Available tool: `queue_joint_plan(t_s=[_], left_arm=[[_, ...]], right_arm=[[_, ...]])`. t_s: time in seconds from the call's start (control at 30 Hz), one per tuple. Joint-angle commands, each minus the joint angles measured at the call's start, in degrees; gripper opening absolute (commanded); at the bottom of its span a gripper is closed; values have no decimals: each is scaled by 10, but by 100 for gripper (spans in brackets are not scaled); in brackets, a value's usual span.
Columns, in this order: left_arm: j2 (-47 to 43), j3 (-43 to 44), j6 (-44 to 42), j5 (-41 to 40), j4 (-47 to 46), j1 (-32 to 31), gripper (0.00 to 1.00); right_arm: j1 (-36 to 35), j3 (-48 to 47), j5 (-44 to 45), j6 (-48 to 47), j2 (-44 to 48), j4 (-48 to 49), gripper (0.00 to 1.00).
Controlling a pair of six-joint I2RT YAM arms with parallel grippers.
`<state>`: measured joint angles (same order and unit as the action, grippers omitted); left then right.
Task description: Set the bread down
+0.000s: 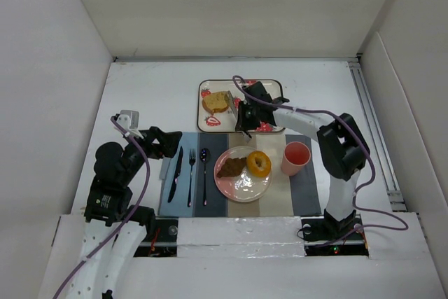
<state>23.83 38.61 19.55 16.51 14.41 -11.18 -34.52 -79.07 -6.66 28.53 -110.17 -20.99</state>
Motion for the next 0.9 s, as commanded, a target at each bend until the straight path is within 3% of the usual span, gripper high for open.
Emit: queue_joint_plan(t_s=[0.0, 0.2, 0.33, 0.57, 0.67, 0.87], left_arm=[[5, 15, -7, 6, -25, -2, 83], [9, 15, -7, 8, -27, -2, 83], [8, 14, -7, 12, -29, -2, 83], [7, 14, -7, 8, -31, -2, 83], [10, 15, -6, 3, -29, -2, 82], [10, 14, -6, 0, -32, 3, 82]], right_arm=[[4, 29, -33, 10, 40, 72, 14], [-10, 106, -5, 10, 157, 74, 7], [-51, 161, 14, 7, 303, 25, 7], [-174, 266, 11, 65, 536, -135, 7], [-284, 283, 16, 132, 631, -228, 7], [-383, 296, 55, 225, 675, -335, 6]])
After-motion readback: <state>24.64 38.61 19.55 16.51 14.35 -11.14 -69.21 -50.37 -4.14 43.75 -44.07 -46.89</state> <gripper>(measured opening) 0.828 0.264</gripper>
